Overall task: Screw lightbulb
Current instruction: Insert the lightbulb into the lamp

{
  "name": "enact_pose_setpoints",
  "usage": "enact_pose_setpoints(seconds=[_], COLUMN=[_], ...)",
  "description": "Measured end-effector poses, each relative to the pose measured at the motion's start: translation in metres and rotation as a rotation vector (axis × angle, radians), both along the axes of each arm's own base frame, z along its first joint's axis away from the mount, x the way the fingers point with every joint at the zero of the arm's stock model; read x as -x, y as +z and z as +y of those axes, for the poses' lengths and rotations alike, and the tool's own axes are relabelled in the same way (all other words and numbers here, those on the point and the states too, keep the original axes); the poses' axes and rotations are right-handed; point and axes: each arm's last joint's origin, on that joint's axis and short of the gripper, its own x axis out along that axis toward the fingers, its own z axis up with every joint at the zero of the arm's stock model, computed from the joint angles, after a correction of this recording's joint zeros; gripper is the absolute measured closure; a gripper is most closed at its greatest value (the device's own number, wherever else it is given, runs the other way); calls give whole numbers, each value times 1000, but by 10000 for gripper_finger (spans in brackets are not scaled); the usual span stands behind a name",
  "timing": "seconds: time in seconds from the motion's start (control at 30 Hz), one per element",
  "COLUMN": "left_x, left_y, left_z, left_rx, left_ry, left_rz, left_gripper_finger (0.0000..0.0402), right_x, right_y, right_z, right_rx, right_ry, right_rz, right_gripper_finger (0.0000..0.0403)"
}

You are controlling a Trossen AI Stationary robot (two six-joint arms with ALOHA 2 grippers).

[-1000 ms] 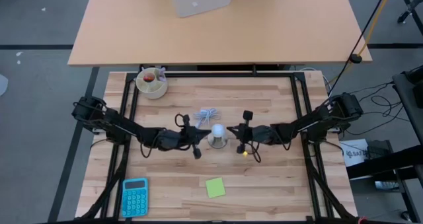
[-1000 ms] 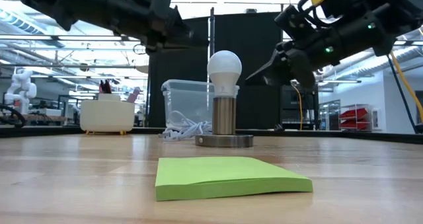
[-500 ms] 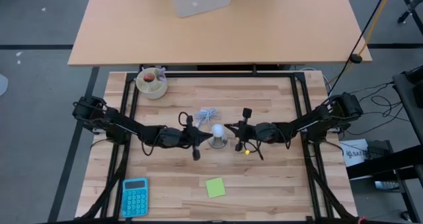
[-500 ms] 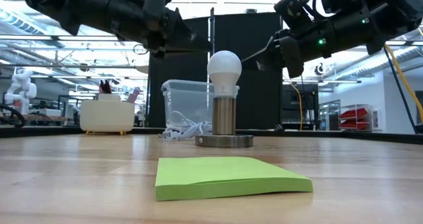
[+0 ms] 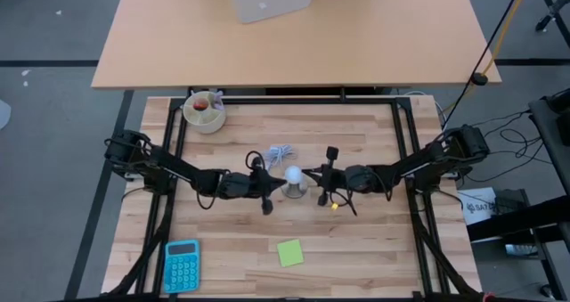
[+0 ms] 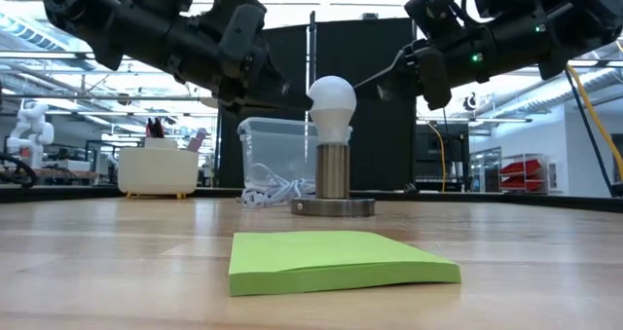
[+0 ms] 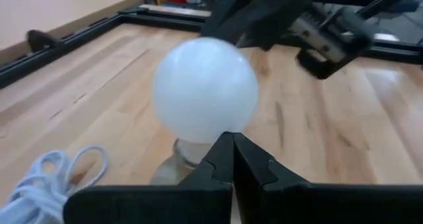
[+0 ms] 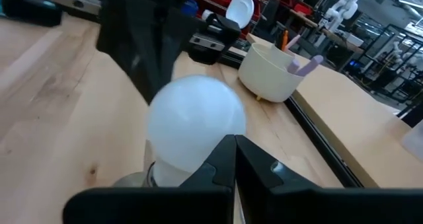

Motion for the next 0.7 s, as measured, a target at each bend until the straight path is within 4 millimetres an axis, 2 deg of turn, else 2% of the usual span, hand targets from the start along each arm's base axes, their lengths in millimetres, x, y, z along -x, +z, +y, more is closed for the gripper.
enact_pose_setpoints(seconds=[0.43, 0.57, 0.7], left_x=[1, 1, 2], left_y=[-3, -2, 0], left_z=[13, 17, 14], left_rx=[-19, -25, -25], left_ry=[169, 247, 240], left_rz=[14, 4, -5], left_gripper_finger=[401, 401, 401], right_x=[4, 6, 8], right_y=[-6, -10, -14], right_z=[19, 20, 17], right_rx=[-51, -61, -71], right_ry=[99, 93, 28], right_rz=[46, 88, 121], right_gripper_finger=[403, 403, 403])
